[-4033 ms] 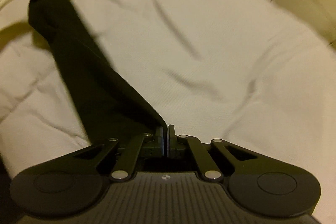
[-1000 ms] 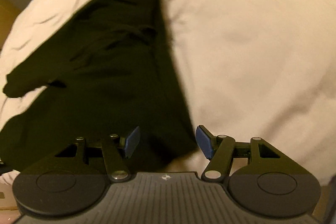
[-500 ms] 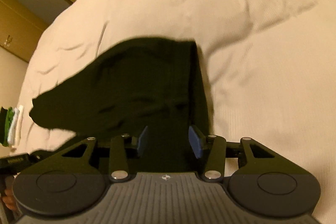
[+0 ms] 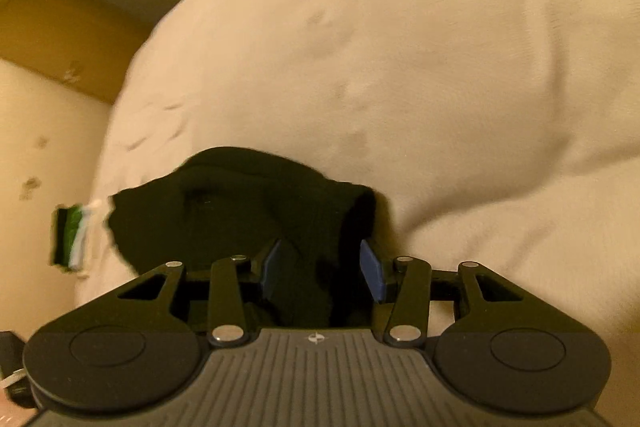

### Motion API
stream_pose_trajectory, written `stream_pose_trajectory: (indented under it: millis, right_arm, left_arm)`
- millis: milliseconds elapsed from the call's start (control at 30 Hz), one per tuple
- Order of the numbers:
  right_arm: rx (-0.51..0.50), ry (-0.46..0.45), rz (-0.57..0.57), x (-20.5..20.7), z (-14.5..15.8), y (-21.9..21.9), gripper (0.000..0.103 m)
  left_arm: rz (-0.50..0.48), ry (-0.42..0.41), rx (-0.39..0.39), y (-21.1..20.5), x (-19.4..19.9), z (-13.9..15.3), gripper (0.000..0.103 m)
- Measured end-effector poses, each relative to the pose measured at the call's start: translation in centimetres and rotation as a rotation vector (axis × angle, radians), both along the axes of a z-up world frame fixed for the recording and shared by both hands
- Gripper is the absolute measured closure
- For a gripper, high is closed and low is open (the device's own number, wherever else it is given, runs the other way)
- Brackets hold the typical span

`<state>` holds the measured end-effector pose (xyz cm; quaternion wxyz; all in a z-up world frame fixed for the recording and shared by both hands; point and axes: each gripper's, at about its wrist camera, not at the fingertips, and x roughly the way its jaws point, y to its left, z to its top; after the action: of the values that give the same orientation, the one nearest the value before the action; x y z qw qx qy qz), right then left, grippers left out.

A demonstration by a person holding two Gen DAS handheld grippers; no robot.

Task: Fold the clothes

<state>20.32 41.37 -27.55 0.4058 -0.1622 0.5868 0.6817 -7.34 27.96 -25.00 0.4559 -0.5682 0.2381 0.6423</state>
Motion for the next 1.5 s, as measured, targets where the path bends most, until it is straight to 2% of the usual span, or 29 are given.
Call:
stream_pose_trajectory:
  millis: [167,200,233,267,367,433,500,600,667,733,833,900,933,967,1000,1067,1100,1133,1167,1233,1267,1300,1367,1500]
  right_arm:
    - [0.023,0.103,0.078,-0.4,-1.5,1.8,0.063]
    - [0.020,0.115,0.089,-0.5,-1.8,2.1,0.074]
    - [0.026,0.117,0.100,-0.6,-1.8,2.5,0.092]
    - [0.051,0.116,0.107,-0.7,-1.2,2.5,0.093]
    - [0.224,0.125,0.114,-1.0,3.5,1.8,0.097]
    - [0.324,0.096,0.075,-0.6,6.3,0.9,0.099]
    - [0.298,0.067,-0.030,0.4,6.1,0.6,0.099]
    - [0.148,-0.045,-0.173,1.5,2.2,1.4,0.099]
    - [0.086,0.000,-0.246,2.2,1.2,1.9,0.099]
    - [0.156,0.033,-0.213,1.6,2.8,2.0,0.099]
    - [0.120,-0.098,-0.139,1.1,2.0,3.4,0.101]
    - [0.066,-0.018,-0.195,2.1,1.9,4.0,0.101]
    - [0.140,-0.024,-0.163,1.7,3.1,3.7,0.102]
    - [0.207,-0.096,-0.114,0.9,3.9,3.5,0.103]
    - [0.178,-0.170,-0.084,0.3,3.5,3.6,0.103]
    - [-0.014,-0.115,-0.103,1.2,0.8,4.6,0.101]
    - [-0.052,-0.059,-0.120,1.8,1.0,4.7,0.094]
    - [-0.090,-0.002,-0.137,2.3,1.2,4.7,0.077]
    - [-0.126,0.051,-0.153,2.9,1.4,4.8,0.069]
    - [-0.089,-0.015,-0.102,2.9,3.8,4.2,0.016]
    - [-0.067,-0.037,-0.080,3.1,4.8,3.7,0.014]
    - [-0.058,-0.058,-0.066,3.6,5.3,3.0,0.015]
    - [-0.097,-0.069,-0.043,4.9,5.5,1.8,0.015]
    - [-0.218,-0.012,0.012,5.2,3.9,-2.0,0.016]
  left_arm:
    - [0.052,0.027,-0.025,0.2,0.8,-0.3,0.075]
    - [0.062,0.030,-0.032,0.3,0.9,-0.3,0.075]
    - [0.068,0.037,-0.038,0.3,1.0,-0.3,0.075]
    - [0.071,0.044,-0.039,0.3,1.1,-0.2,0.075]
    - [0.064,0.068,-0.033,0.5,1.5,-0.1,0.075]
    - [0.051,0.079,-0.031,0.7,1.9,-0.4,0.075]
    - [0.035,0.087,-0.040,1.0,2.5,-0.9,0.075]
    - [0.004,0.094,-0.064,1.2,3.5,-1.7,0.075]
    - [-0.018,0.098,-0.057,0.9,4.2,-1.5,0.075]
    - [-0.045,0.096,-0.048,0.3,4.9,-1.3,0.074]
    - [-0.074,0.081,-0.067,-0.8,6.0,-1.6,0.074]
    - [-0.085,0.054,-0.055,-1.7,6.7,-1.4,0.072]
    - [-0.091,0.040,-0.047,-2.1,6.8,-1.4,0.071]
    - [-0.098,0.029,-0.051,-2.5,7.1,-1.6,0.070]
    - [-0.105,0.021,-0.067,-2.9,7.3,-1.9,0.070]
    - [-0.120,0.006,-0.102,-3.7,7.8,-2.5,0.070]
    - [-0.130,0.003,-0.106,-4.3,8.0,-2.5,0.070]
    - [-0.140,-0.005,-0.109,-5.0,8.0,-2.3,0.070]
    - [-0.143,-0.017,-0.113,-5.6,7.9,-2.2,0.070]
    - [-0.129,-0.060,-0.123,-7.3,7.7,-1.8,0.070]
    - [-0.116,-0.086,-0.130,-8.0,7.5,-1.5,0.069]
    - [-0.097,-0.124,-0.138,-8.7,7.2,-1.5,0.067]
    - [-0.055,-0.206,-0.144,-10.0,7.0,-1.8,0.063]
    - [0.050,-0.380,-0.140,-11.3,6.6,-3.6,0.059]
